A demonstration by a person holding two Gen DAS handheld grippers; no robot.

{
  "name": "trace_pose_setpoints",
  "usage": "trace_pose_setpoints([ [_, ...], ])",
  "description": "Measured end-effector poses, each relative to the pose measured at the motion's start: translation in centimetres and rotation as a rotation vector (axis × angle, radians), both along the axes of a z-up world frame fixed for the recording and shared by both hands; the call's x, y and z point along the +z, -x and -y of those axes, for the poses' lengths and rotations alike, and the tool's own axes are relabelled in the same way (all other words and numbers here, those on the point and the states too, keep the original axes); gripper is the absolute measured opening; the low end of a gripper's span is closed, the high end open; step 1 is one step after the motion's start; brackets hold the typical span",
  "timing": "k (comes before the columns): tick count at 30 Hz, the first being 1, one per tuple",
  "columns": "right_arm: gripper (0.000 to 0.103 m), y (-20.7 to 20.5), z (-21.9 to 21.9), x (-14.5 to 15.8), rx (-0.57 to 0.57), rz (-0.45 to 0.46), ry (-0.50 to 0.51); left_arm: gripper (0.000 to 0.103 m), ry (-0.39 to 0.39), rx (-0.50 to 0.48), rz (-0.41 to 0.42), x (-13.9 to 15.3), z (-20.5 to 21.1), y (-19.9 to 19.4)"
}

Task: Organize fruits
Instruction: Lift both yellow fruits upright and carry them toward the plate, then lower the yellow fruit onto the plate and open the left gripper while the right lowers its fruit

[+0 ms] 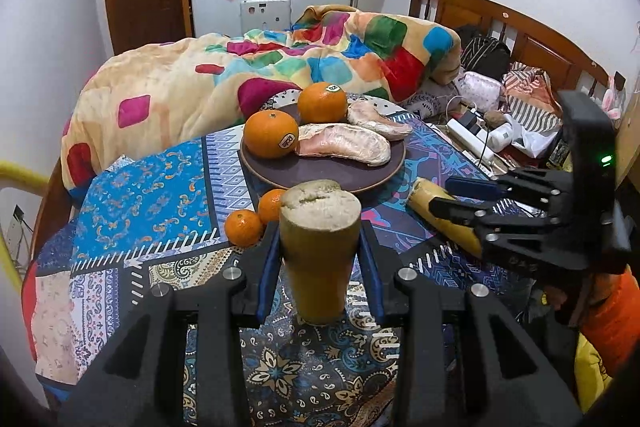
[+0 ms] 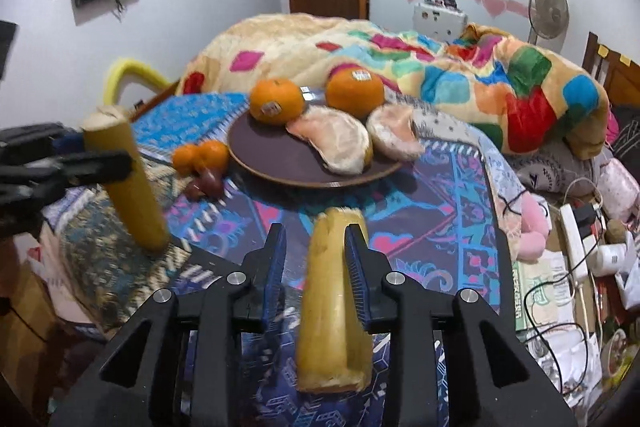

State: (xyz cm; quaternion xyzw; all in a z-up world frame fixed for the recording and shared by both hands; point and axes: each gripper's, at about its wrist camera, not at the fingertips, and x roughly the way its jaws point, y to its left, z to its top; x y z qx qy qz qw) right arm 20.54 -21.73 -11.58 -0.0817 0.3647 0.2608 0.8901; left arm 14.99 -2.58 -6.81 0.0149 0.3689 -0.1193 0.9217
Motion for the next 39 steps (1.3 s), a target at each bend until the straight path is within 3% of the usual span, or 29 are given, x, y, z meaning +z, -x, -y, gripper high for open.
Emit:
trace_pose_setpoints([
  [7, 0.038, -1.1, 0.4, -0.8, 0.013, -0.039, 0.017, 0.037, 0.025, 0.002, 0.001, -0.4, -0.2, -0.7],
  [18, 0.035, -1.4, 0.3, -1.3, 0.027, -0.059, 0.032, 0.037, 0.010, -0.009, 0.014, -0.4, 0.4, -0.9],
  [23, 0.035, -1.0, 1.0, -0.2, 0.005, -0.024, -0.044, 0.037, 0.076, -0.028, -0.001, -0.2, 0.1, -1.1],
  [31, 0.035, -0.5, 1.2, 2.2, 0.002, 0.042, -0.108, 0.035, 0.097, -0.048, 0.056, 1.7, 0.4, -1.2],
  [35, 0.035, -0.2, 0.9, 2.8, 0.009, 0.073, -0.115, 0.035, 0.061, -0.056, 0.072, 1.5, 1.1, -1.3],
  [39, 0.035, 0.1, 1.0, 2.7, 0.015, 0.086, -0.113, 0.036, 0.076, -0.059, 0.064, 1.2, 1.0, -1.6],
])
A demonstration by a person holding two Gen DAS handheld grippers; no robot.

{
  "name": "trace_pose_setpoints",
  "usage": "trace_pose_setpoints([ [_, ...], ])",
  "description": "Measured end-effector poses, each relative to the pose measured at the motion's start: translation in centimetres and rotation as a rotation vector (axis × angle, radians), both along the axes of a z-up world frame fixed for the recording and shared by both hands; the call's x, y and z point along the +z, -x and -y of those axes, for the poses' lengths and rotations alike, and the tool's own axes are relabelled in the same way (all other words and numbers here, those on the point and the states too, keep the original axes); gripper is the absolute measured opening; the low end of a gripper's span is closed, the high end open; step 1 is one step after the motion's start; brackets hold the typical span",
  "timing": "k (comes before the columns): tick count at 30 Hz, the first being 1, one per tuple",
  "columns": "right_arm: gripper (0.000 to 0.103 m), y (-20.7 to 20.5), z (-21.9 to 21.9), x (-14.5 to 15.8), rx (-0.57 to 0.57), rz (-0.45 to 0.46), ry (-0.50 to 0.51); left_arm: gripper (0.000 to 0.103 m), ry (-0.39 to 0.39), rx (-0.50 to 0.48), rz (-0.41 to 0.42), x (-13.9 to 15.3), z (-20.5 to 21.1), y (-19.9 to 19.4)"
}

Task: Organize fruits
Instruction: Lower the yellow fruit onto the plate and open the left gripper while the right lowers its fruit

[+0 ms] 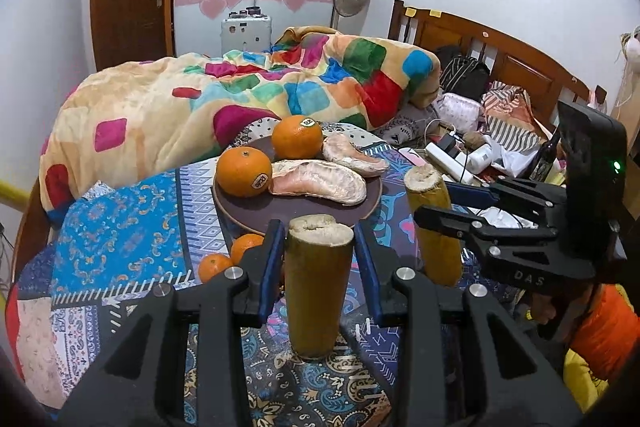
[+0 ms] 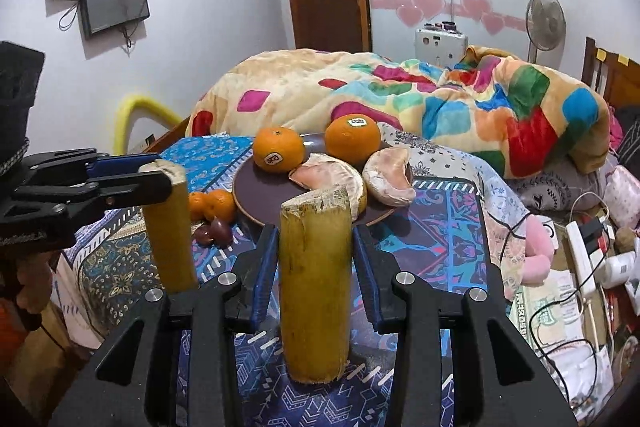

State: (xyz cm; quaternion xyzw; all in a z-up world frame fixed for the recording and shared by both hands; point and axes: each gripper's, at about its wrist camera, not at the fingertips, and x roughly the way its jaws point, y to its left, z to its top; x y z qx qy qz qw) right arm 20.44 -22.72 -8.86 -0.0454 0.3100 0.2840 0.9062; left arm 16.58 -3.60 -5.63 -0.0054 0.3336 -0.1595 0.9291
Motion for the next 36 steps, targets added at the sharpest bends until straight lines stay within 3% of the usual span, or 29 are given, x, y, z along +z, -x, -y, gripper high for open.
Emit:
trace_pose_setpoints([
  [5, 0.035, 0.7, 0.7, 0.2, 0.005, 0.010, -0.015, 0.036, -0.021, 0.004, -0.007, -0.5, -0.2, 0.9],
  [9, 0.035, 1.4, 1.6, 0.4, 0.001, 0.014, -0.036, 0.036, -0.040, 0.014, -0.065, -2.1, -0.6, 1.3],
  [13, 0.034, 1.8, 1.9, 0.4, -0.006, 0.018, -0.035, 0.036, 0.010, 0.033, -0.104, -2.8, -1.2, 0.5],
  [18, 0.034, 1.7, 1.9, 0.9, -0.010, 0.017, -0.048, 0.036, -0.036, 0.039, -0.062, -2.4, -0.2, 0.6],
  [30, 0.034, -0.4, -0.1, 3.2, 0.011, 0.081, -0.077, 0.036, -0.002, 0.035, 0.037, 1.4, -0.2, -1.3],
  [36, 0.034, -2.5, -1.3, 3.4, 0.006, 0.092, -0.084, 0.036, -0.007, 0.042, 0.029, 1.4, -0.3, -4.0],
])
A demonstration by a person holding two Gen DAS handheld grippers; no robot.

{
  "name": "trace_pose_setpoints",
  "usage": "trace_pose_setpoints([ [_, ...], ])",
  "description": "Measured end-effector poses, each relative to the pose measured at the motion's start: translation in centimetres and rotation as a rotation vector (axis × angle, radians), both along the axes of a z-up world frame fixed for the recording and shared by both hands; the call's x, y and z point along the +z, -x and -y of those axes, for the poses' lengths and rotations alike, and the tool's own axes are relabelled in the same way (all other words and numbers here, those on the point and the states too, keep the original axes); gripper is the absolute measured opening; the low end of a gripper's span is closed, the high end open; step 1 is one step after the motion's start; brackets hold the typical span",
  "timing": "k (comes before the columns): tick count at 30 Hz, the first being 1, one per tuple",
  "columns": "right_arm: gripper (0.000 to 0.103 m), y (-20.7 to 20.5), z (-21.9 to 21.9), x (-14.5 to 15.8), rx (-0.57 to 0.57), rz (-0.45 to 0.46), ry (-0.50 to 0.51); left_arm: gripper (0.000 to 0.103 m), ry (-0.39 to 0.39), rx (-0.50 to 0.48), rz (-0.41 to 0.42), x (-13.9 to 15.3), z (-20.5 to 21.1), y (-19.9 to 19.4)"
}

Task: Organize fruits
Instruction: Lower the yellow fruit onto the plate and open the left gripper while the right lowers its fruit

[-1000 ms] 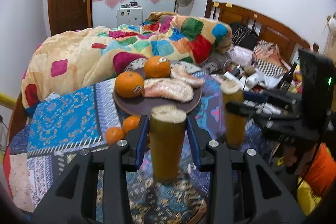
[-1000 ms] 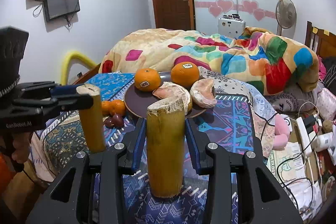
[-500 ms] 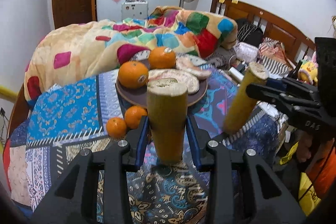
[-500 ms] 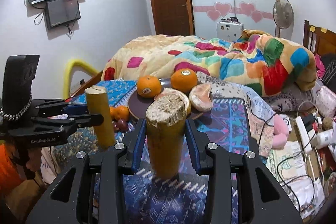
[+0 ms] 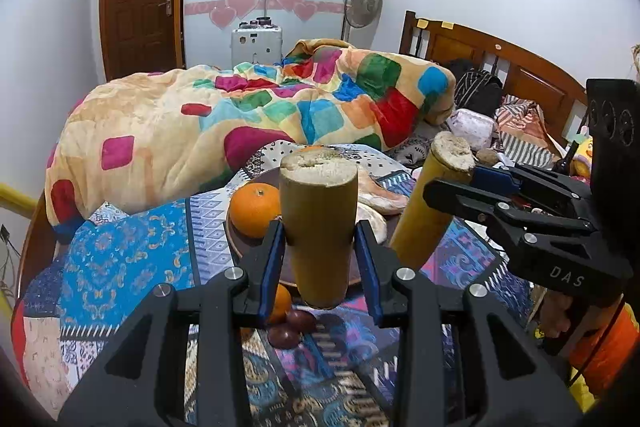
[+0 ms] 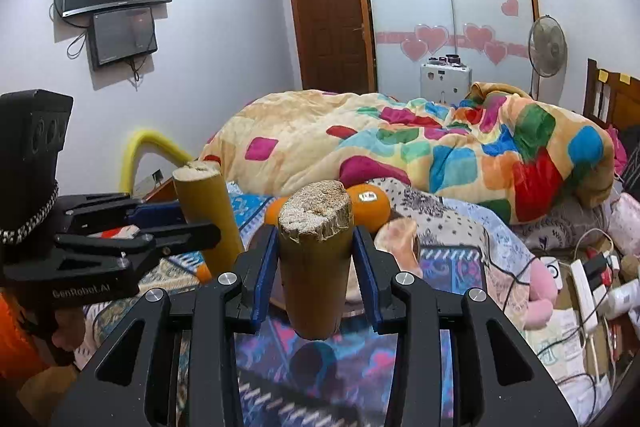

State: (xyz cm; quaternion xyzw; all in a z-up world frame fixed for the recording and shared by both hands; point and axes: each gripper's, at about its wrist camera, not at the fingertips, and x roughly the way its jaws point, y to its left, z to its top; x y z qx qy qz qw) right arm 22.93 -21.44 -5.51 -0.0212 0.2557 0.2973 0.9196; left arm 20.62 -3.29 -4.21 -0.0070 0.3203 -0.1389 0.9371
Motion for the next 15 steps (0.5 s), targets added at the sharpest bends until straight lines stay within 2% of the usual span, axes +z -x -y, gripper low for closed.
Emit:
trace_pose_setpoints([
  [6, 0.034, -2.3, -1.0, -1.1, 0.006, -0.037, -0.021, 0.036, -0.010, 0.002, -0.035, -1.5, -0.1, -2.7],
  [10, 0.034, -4.0, -2.0, -2.0, 0.019, -0.058, -0.009, 0.035, 0.014, 0.000, -0.053, -2.2, -0.6, -4.2],
  [11, 0.034, -4.2, -2.1, -1.9, 0.026, -0.061, -0.012, 0.033, 0.015, 0.000, -0.050, -2.2, -0.7, -4.4],
  [13, 0.034, -4.8, -2.5, -1.8, 0.042, -0.066, -0.007, 0.011, 0.000, -0.002, -0.043, -2.2, -0.6, -5.0],
  [15, 0.034, -5.4, -3.1, -2.0, 0.054, -0.066, 0.003, 0.011, 0.002, -0.010, -0.049, -2.3, -0.6, -5.7],
])
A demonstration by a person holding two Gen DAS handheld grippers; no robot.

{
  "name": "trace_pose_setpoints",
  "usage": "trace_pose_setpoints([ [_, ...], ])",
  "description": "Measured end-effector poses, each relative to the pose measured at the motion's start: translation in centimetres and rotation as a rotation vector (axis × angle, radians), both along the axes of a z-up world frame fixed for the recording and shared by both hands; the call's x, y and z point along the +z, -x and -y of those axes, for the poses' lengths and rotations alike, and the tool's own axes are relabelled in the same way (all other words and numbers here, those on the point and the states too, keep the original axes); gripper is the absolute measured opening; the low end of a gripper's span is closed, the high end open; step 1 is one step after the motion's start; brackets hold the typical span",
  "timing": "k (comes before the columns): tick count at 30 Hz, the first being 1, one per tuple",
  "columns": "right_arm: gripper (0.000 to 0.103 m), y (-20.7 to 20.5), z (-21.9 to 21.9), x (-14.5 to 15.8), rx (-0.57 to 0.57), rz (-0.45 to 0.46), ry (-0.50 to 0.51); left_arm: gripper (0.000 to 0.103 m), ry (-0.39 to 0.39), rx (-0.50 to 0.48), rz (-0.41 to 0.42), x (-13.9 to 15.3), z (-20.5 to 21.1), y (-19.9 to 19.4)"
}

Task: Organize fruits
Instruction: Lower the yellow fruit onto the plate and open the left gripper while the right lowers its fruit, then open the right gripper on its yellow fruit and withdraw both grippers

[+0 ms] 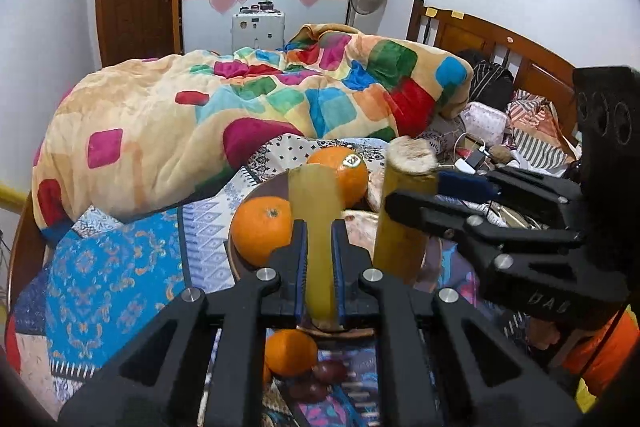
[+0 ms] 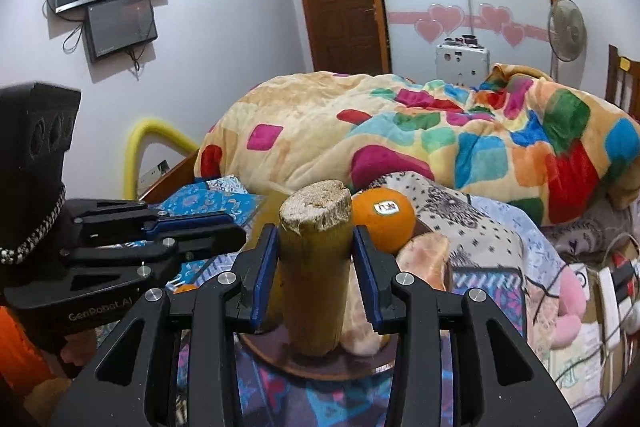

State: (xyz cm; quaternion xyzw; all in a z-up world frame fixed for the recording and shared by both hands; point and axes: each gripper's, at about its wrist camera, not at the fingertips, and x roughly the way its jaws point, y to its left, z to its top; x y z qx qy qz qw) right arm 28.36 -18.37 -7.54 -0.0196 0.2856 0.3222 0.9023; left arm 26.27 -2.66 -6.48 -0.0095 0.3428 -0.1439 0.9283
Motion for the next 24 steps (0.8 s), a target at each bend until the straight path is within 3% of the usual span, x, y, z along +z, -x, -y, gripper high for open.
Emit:
trace_pose_setpoints([
  [3, 0.034, -0.5, -0.4, -0.3, 0.004, 0.000, -0.003, 0.011, -0.038, 0.004, -0.016, -1.0, 0.1, -0.9],
  [9, 0.036, -1.3, -1.0, -0.8, -0.019, -0.006, 0.006, 0.011, -0.006, 0.019, -0.049, -2.6, -0.7, -1.4],
  [17, 0.039, -2.3, -0.9, -2.3, -0.056, -0.064, 0.059, 0.011, -0.011, 0.048, -0.053, -2.9, -1.2, -0.7],
  [24, 0.040, -0.9, -0.3, -1.3, -0.039, -0.063, 0.052, 0.015, -0.045, 0.066, -0.053, -2.7, -1.4, 1.1],
])
